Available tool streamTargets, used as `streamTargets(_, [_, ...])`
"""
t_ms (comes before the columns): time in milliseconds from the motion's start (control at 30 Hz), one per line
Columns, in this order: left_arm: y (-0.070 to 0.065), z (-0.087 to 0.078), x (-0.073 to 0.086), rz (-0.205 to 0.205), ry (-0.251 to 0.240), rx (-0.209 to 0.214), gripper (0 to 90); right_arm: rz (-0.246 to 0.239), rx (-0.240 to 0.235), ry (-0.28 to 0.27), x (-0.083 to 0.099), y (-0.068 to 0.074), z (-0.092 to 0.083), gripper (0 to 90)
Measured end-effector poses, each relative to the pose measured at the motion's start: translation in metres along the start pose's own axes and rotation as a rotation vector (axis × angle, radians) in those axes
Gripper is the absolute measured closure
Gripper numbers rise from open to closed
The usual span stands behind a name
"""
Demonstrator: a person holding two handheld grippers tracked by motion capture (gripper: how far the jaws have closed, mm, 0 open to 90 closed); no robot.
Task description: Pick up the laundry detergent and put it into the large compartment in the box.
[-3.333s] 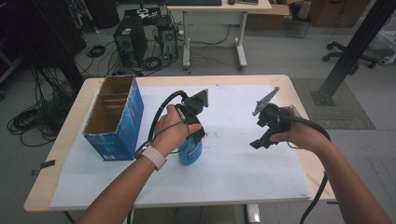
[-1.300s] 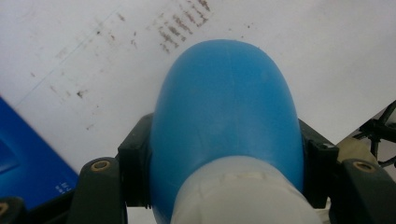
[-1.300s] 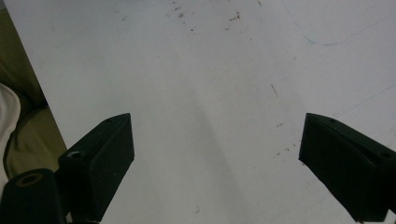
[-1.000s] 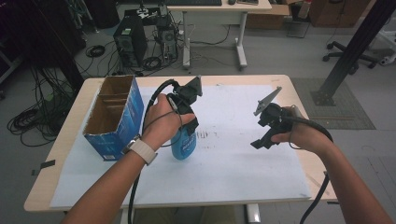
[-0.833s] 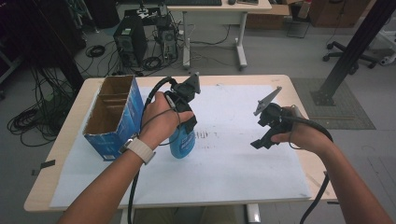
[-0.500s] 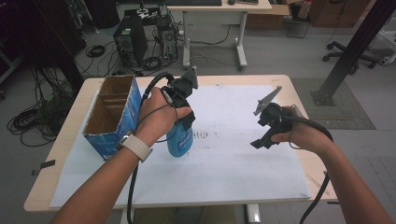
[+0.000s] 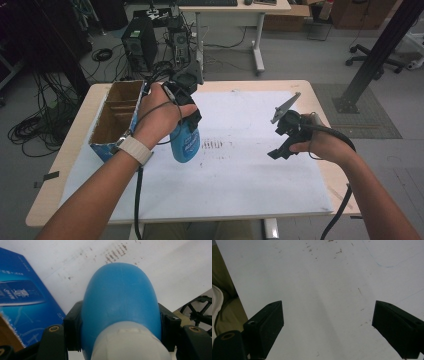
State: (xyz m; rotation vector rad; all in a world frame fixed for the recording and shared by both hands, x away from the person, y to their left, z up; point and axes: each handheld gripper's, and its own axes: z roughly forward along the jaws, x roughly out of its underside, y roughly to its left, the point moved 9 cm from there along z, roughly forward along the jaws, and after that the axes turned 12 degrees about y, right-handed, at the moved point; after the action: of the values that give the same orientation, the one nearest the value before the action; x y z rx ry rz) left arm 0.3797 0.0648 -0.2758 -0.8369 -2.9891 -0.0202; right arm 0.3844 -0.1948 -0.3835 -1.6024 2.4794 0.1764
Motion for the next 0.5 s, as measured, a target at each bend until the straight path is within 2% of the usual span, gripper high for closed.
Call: streamTargets(500, [0.015, -0.018, 0.007, -0.054, -0.012, 0.015, 37.3, -0.010, 0.000, 0.001, -0.005, 0.001, -0.002, 10.4])
